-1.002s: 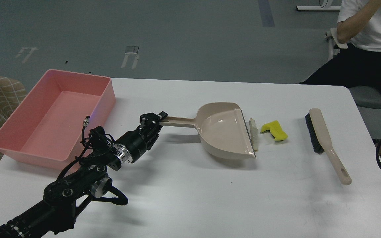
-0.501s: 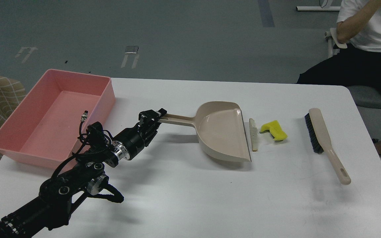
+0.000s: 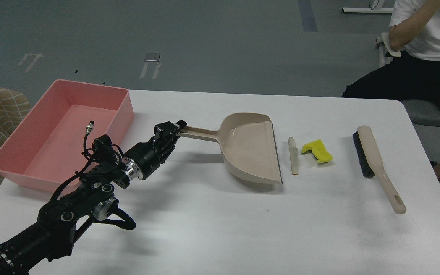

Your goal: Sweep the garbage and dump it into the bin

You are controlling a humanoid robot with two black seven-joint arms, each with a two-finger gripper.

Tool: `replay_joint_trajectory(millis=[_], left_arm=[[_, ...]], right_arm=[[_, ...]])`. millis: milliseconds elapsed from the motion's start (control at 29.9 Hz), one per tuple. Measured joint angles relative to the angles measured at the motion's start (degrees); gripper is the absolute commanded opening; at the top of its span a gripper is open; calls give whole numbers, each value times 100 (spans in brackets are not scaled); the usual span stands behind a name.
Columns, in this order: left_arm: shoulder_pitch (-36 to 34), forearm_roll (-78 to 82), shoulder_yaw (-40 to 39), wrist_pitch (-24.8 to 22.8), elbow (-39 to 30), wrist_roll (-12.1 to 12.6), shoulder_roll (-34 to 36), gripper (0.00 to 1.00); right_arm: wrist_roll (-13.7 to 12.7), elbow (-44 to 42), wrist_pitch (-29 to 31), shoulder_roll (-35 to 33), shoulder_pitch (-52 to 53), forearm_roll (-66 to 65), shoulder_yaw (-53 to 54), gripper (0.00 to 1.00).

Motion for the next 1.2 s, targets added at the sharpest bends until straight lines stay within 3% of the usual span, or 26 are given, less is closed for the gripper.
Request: replay_joint_trajectory(millis=[200,468,969,1103,1203], left_arm=[[12,0,0,-3,3,-59,17,0],[12,0,4,7,11,-89,-21,0],[79,-8,-1,10,13,-89,-43,0],[86,-3,28,10,36,-91,-53,0],[91,-1,70,10,75,-96,-61,0]], right_arm=[[-42,832,-111,-1,-75,-957,-722,100],[-100,1231,-1171,112,-847,-2696,-955,100],[-264,1660,-1227,189,-1708,-2982,-967,100],[-229,1673,-1226,202,-1743,-2980,-967,90],[-196,1681,-1224,244,-1801,-2969,-967,69]])
